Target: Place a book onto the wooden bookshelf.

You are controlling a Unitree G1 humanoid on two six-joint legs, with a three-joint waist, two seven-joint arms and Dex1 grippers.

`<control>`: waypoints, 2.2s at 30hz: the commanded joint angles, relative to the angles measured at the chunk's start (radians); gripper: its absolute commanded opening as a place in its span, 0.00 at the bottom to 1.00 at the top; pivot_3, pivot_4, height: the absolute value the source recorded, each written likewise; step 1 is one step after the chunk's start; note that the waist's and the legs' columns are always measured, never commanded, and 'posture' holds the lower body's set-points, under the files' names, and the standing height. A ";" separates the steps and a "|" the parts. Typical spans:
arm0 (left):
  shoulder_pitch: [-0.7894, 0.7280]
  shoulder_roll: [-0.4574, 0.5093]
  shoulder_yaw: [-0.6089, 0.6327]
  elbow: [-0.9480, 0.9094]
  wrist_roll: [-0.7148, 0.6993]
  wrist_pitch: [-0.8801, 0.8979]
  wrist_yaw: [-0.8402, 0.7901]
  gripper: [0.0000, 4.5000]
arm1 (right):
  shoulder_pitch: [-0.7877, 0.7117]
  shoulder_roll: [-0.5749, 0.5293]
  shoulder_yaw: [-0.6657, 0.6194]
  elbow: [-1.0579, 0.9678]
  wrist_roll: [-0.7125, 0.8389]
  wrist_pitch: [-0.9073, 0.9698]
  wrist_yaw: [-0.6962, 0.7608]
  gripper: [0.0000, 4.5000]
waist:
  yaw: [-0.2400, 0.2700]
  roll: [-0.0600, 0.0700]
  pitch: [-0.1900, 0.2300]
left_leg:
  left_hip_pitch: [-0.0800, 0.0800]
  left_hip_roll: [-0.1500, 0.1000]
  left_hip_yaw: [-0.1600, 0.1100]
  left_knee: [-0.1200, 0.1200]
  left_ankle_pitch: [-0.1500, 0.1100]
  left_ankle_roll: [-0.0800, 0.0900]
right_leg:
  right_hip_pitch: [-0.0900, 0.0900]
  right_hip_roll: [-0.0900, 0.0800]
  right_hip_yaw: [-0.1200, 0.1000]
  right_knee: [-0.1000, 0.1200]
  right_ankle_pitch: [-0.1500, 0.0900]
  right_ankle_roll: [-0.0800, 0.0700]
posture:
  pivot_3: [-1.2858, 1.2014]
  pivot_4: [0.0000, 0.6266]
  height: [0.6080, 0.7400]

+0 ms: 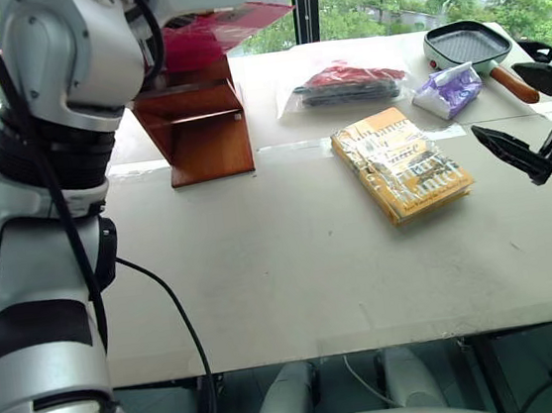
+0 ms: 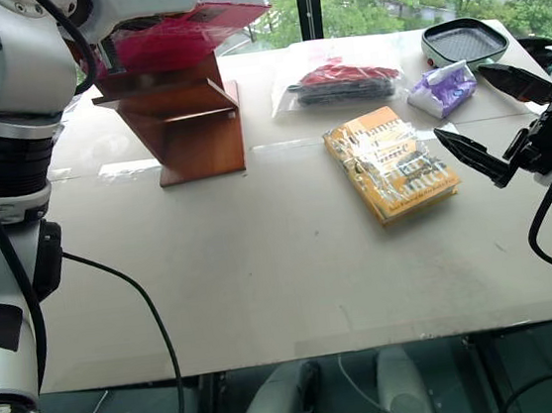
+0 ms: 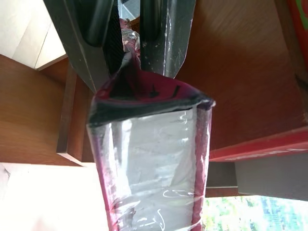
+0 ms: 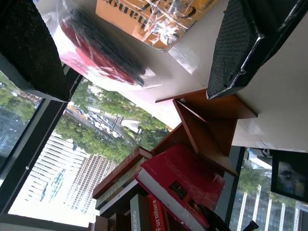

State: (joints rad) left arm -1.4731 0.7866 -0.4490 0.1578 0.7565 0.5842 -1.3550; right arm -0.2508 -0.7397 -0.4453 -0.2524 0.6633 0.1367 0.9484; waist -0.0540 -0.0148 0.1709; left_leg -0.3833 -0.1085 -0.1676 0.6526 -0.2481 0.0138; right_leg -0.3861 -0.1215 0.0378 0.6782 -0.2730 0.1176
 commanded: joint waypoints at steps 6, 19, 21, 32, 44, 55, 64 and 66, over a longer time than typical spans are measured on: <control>0.001 0.007 -0.065 -0.043 0.200 0.110 -0.079 0.00 | -0.043 0.011 0.017 0.033 -0.018 -0.049 0.002 1.00 | -0.007 0.000 0.000 | 0.000 0.001 0.002 0.000 0.000 0.000 | -0.001 0.001 0.002 0.000 0.001 -0.002 | 0.52 0.24 1.00; 0.104 -0.043 -0.096 -0.025 0.330 0.127 -0.113 0.00 | -0.046 0.007 0.016 0.039 -0.019 -0.060 0.003 1.00 | -0.014 0.004 0.000 | -0.001 0.005 0.010 -0.002 0.000 0.000 | -0.006 0.004 0.008 0.000 0.002 -0.004 | 0.52 0.24 1.00; 0.130 -0.065 -0.092 -0.014 0.342 0.144 -0.110 0.00 | -0.038 -0.007 0.001 0.025 -0.010 -0.048 0.001 1.00 | -0.012 0.007 -0.002 | 0.002 0.006 0.010 -0.002 0.000 0.000 | -0.003 0.004 0.008 0.000 0.002 -0.003 | 0.52 0.24 1.00; 0.118 -0.122 -0.033 0.015 0.340 0.167 -0.057 0.99 | -0.015 -0.060 -0.029 -0.016 0.022 0.018 -0.009 1.00 | -0.002 0.001 0.002 | -0.014 0.006 0.009 0.001 0.002 -0.003 | -0.016 0.005 0.008 -0.001 0.004 -0.006 | 0.52 0.24 1.00; 0.147 -0.075 0.200 -0.171 0.091 0.153 -0.060 0.99 | -0.034 -0.067 -0.017 -0.025 0.026 0.051 -0.010 1.00 | 0.011 0.000 0.003 | -0.031 0.005 0.009 0.002 0.002 -0.004 | -0.032 0.002 0.005 -0.001 0.004 -0.007 | 0.52 0.24 1.00; 0.378 0.003 0.647 -0.712 -0.491 0.744 -0.250 0.99 | -0.037 -0.108 -0.065 -0.028 0.068 0.100 -0.014 1.00 | 0.012 0.000 0.003 | -0.028 0.006 0.008 0.005 0.002 -0.004 | -0.028 0.003 0.004 0.001 0.004 -0.007 | 0.52 0.24 1.00; 0.813 -0.339 0.927 -0.881 -0.786 0.757 0.005 0.99 | -0.007 -0.128 -0.116 -0.030 0.088 0.137 -0.024 1.00 | 0.016 0.003 0.001 | -0.026 0.006 0.006 0.015 0.002 -0.004 | -0.020 0.003 0.001 0.000 0.007 -0.008 | 0.52 0.24 1.00; 0.942 -0.418 0.937 -0.874 -0.803 0.648 0.100 0.99 | 0.025 -0.132 -0.144 -0.027 0.101 0.152 -0.014 1.00 | 0.018 -0.001 0.003 | -0.027 0.007 0.005 0.015 0.002 -0.004 | -0.021 0.004 0.000 0.000 0.008 -0.009 | 0.52 0.24 1.00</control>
State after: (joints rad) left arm -0.5725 0.3783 0.4541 -0.6918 -0.0172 1.3356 -1.3366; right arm -0.2382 -0.8538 -0.5273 -0.2572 0.7370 0.2815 0.9316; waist -0.0362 -0.0163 0.1742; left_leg -0.4106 -0.1010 -0.1633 0.6673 -0.2460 0.0093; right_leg -0.4074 -0.1167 0.0374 0.6777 -0.2643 0.1072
